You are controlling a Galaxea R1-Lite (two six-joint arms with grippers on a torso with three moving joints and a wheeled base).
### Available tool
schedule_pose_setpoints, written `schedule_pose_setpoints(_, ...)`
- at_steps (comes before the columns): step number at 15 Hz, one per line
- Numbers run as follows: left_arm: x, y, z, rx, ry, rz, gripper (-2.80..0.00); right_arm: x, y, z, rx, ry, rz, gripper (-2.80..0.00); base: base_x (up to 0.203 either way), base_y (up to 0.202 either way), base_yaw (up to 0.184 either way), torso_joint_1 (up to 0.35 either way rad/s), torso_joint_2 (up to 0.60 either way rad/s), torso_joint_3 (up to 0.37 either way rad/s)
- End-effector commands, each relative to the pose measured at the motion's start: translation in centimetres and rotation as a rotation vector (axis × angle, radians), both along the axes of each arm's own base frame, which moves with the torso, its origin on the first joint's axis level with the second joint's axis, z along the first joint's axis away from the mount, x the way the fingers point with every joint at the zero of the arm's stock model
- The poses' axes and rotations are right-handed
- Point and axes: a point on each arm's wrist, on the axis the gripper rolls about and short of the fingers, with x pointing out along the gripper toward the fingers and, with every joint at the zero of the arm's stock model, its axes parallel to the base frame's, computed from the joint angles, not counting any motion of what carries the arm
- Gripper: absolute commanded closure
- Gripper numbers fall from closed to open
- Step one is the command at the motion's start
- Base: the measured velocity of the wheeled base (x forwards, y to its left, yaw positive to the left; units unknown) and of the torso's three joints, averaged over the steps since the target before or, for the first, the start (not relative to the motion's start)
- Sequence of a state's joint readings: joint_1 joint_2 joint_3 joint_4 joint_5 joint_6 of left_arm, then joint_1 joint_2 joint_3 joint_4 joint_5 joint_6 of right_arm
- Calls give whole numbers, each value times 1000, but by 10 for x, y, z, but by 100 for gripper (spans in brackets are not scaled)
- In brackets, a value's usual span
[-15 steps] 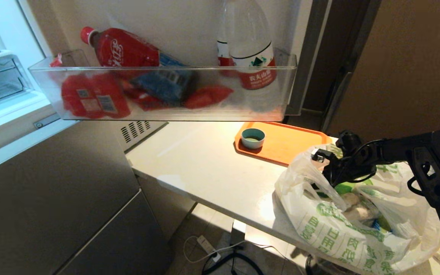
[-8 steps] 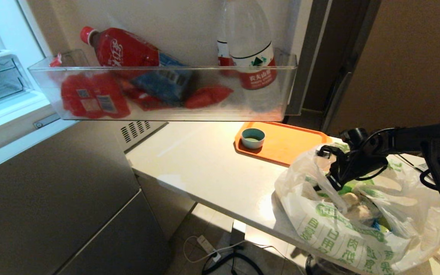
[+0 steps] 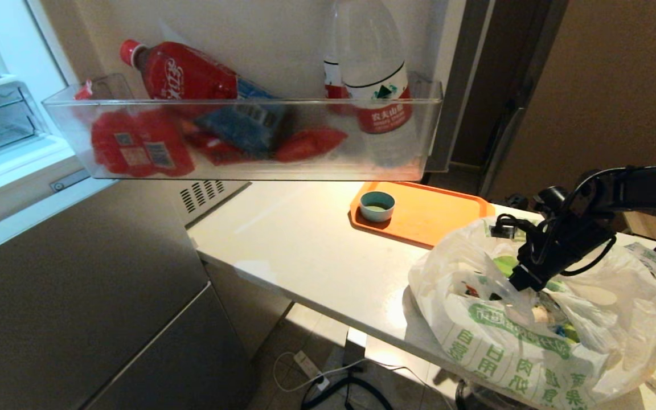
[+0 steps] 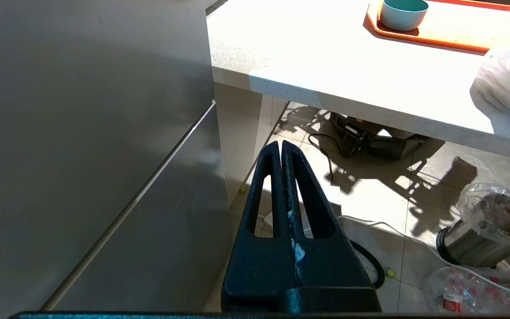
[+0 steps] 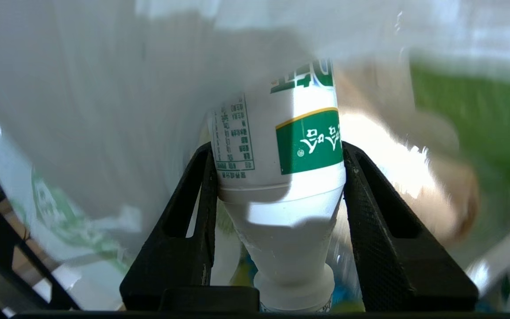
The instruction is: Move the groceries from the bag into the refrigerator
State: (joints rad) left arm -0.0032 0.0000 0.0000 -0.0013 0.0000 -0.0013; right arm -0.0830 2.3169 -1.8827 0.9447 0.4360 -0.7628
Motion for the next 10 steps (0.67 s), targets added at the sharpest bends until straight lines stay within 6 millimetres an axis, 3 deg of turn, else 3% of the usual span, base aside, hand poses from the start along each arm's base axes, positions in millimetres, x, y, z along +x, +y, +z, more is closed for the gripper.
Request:
schedule_pose_setpoints(1,0,0,0,0,0,0,0,-11,-2,9,-6,4,-5,0,0,0,0,0,0,0)
schedule_pose_setpoints(10,0,0,0,0,0,0,0,-46,-40,29,-107,45,-178,0,0,0,0,0,0,0)
